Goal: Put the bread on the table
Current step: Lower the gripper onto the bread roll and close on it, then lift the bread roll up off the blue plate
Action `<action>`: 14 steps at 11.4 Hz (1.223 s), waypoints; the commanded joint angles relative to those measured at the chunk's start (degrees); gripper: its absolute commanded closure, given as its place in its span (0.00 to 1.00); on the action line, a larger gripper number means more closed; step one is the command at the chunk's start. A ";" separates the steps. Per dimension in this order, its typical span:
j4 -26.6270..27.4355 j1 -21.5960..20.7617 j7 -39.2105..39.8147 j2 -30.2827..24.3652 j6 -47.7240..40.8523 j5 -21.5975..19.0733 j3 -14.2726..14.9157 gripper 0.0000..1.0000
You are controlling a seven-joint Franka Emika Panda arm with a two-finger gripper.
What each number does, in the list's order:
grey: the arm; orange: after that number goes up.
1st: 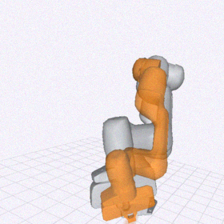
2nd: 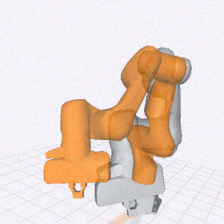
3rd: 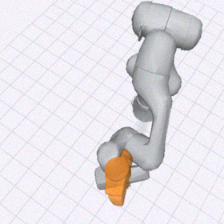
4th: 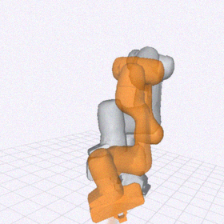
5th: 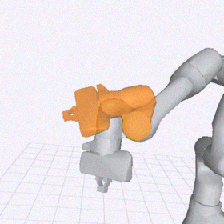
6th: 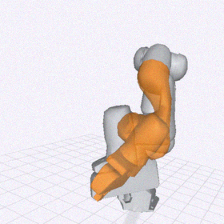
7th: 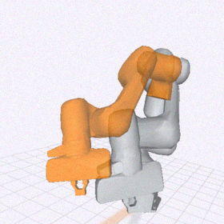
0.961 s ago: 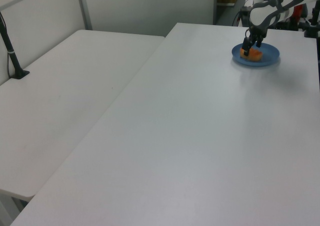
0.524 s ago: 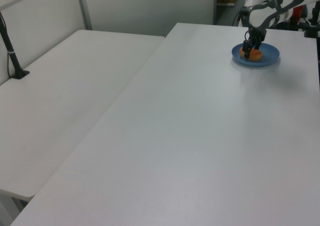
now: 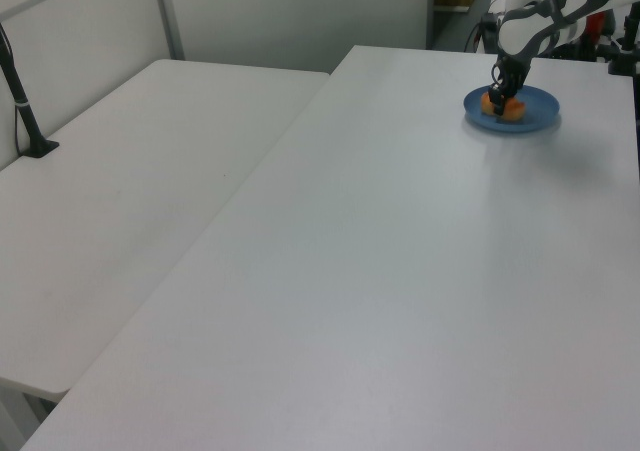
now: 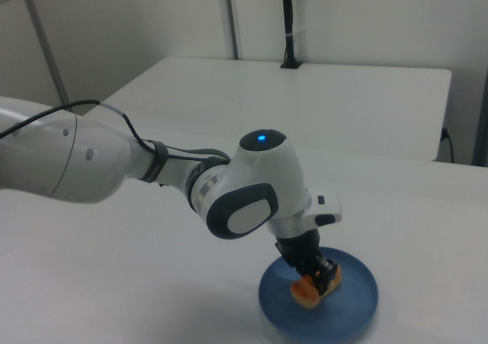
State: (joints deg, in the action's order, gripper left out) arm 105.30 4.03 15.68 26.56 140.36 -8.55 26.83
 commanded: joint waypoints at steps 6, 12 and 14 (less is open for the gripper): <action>0.08 0.18 5.14 -4.66 -2.89 -1.38 1.29 0.77; -5.19 0.62 5.95 -8.09 -11.59 -1.90 2.97 0.76; -6.51 0.19 5.77 -9.24 -13.88 -1.99 2.88 0.75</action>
State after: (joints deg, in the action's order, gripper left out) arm 99.85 4.73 19.80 19.29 129.98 -8.92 29.67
